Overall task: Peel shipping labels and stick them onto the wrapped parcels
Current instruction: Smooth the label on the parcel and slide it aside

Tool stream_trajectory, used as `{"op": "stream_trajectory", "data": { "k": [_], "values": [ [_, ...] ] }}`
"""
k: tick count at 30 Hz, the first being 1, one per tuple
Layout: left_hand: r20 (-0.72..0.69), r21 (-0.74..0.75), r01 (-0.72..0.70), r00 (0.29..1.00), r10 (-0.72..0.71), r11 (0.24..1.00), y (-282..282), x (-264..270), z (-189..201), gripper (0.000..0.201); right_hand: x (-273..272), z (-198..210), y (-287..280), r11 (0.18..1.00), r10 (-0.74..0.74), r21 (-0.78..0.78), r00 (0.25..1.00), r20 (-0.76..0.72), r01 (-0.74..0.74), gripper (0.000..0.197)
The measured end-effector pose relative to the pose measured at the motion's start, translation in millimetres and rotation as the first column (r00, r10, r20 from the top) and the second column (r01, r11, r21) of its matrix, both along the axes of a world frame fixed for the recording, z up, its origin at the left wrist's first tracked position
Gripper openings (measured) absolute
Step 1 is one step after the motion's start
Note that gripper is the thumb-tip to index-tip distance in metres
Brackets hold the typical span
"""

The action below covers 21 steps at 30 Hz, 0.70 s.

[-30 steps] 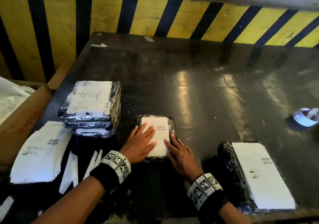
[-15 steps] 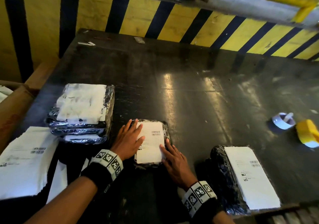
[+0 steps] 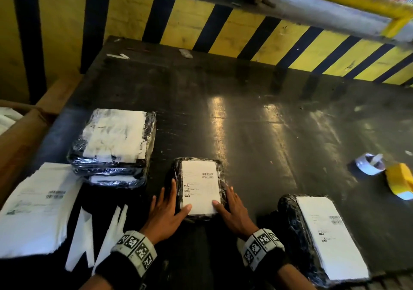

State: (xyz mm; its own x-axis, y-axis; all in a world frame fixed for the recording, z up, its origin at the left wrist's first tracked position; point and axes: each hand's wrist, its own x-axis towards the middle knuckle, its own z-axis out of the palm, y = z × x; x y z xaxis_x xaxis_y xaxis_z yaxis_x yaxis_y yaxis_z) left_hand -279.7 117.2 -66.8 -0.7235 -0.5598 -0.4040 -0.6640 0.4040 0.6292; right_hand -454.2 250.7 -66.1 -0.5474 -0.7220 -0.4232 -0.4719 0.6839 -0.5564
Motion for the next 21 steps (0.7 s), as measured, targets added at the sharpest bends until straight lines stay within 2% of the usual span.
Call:
{"op": "stream_trajectory", "data": {
  "k": [4, 9, 14, 16, 19, 21],
  "values": [
    [-0.088, 0.077, -0.067, 0.993, 0.074, 0.995, 0, 1, -1, 0.082, 9, 5, 1, 0.972, -0.009, -0.230, 0.984, 0.176, 0.050, 0.063],
    [-0.159, 0.213, -0.174, 0.965, 0.210, 0.961, 2, 8, -1, 0.086, 18, 15, 8, 0.875, -0.060, -0.436, 0.941, 0.334, 0.211, 0.066],
    [-0.220, 0.194, -0.214, 0.941, 0.255, 0.957, 20, 5, 25, 0.076, 17, 27, 20, 0.845, -0.101, -0.442, 0.902, 0.419, 0.300, 0.068],
    [-0.245, 0.201, -0.233, 0.929, 0.279, 0.951, 31, 2, 37, 0.067, 11, 35, 26, 0.824, -0.097, -0.446, 0.863, 0.496, 0.349, 0.061],
    [-0.350, 0.287, -0.263, 0.866, 0.357, 0.921, 49, -6, 46, 0.048, -3, 49, 37, 0.786, -0.101, -0.456, 0.815, 0.571, 0.417, 0.041],
    [-0.349, 0.238, -0.301, 0.861, 0.371, 0.923, 62, -12, 40, 0.045, -13, 61, 50, 0.776, -0.106, -0.459, 0.807, 0.581, 0.432, 0.036]
  ]
}}
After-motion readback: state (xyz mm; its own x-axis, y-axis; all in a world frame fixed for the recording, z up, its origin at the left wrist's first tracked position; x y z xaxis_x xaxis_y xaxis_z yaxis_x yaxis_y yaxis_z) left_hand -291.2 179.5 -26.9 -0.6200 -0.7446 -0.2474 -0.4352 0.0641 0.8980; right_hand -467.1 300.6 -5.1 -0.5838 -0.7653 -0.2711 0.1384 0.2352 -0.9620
